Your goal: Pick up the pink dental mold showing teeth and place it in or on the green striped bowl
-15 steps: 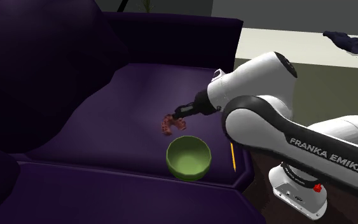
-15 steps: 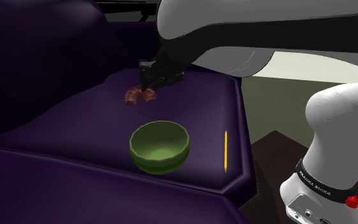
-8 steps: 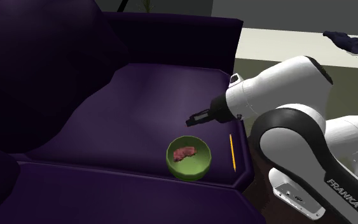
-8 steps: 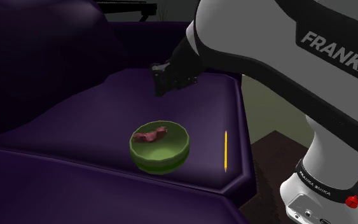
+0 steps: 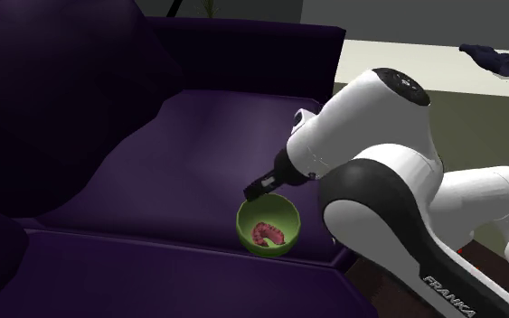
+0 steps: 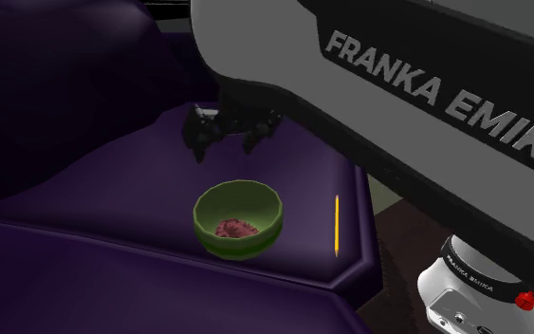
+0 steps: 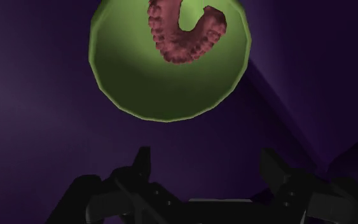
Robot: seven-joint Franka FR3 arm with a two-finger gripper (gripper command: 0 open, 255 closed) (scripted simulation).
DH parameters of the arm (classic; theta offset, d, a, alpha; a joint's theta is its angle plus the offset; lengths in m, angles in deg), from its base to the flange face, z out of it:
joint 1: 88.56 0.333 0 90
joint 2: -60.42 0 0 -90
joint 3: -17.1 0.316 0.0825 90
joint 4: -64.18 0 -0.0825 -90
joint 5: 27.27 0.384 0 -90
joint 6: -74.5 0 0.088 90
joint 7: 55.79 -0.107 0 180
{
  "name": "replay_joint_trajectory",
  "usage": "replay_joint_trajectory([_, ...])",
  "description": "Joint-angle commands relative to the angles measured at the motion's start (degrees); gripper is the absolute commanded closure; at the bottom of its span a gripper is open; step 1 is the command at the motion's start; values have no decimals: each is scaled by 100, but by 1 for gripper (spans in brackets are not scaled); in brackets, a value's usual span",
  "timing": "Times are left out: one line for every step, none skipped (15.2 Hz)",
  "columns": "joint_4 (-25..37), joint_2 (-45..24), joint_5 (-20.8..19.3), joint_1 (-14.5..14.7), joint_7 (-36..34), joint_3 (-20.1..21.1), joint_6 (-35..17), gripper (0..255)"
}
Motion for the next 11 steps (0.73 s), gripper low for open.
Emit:
replay_joint_trajectory([743, 386, -665, -371, 105, 185, 556, 0])
replay_joint_trajectory([1138, 559, -965, -553, 132, 323, 833, 0])
replay_joint_trajectory([1530, 718, -1250, -733, 161, 482, 1112, 0])
replay_joint_trajectory([1919, 864, -1524, -911, 190, 662, 1393, 0])
replay_joint_trajectory([2305, 994, -1786, -1089, 224, 859, 1678, 0])
replay_joint_trajectory([2686, 1107, -2037, -1267, 263, 1071, 1968, 0])
replay_joint_trajectory([3061, 1206, -2281, -1443, 308, 1296, 2260, 0])
replay_joint_trajectory([3430, 1283, -2513, -1619, 362, 1531, 2559, 0])
replay_joint_trajectory([3511, 1291, -2559, -1659, 379, 1581, 2630, 0])
replay_joint_trajectory([3438, 1257, -2523, -1632, 398, 1611, 2587, 0])
replay_joint_trajectory([3365, 1225, -2489, -1605, 415, 1642, 2541, 0])
